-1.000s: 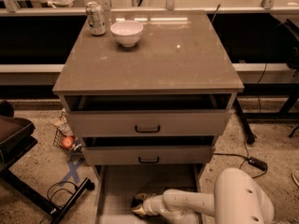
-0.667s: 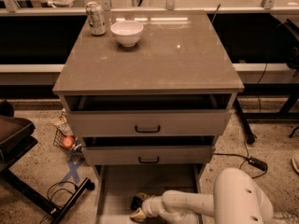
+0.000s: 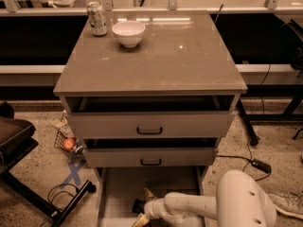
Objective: Pick rxbar chocolate from bottom drawer and place on counter
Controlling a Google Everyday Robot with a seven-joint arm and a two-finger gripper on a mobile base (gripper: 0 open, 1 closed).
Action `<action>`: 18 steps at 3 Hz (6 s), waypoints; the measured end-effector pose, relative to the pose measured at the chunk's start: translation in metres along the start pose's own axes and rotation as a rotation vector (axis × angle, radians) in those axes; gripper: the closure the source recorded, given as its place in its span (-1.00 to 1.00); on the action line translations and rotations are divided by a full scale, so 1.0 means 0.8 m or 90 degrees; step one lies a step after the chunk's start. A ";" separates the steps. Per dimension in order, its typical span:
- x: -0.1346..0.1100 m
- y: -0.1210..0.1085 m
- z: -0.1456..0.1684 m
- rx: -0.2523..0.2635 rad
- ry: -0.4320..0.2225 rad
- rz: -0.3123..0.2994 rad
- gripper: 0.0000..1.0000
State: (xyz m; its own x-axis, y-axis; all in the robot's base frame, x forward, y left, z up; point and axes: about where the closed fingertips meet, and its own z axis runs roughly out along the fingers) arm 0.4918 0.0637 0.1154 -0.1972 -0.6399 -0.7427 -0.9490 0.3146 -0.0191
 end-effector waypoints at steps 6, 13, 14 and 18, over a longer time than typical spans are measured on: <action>0.026 -0.014 -0.003 -0.020 0.112 -0.010 0.43; -0.145 -0.018 -0.283 -0.033 0.131 0.021 1.00; -0.163 -0.029 -0.298 -0.020 0.129 0.004 1.00; -0.289 0.024 -0.423 -0.018 0.136 0.028 1.00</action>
Offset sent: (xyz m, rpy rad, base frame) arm 0.0254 -0.0550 -0.0209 -0.3500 0.1080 0.0248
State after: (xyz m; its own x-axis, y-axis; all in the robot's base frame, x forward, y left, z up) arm 0.4360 -0.0198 0.5131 -0.2836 -0.7608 -0.5838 -0.9442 0.3280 0.0313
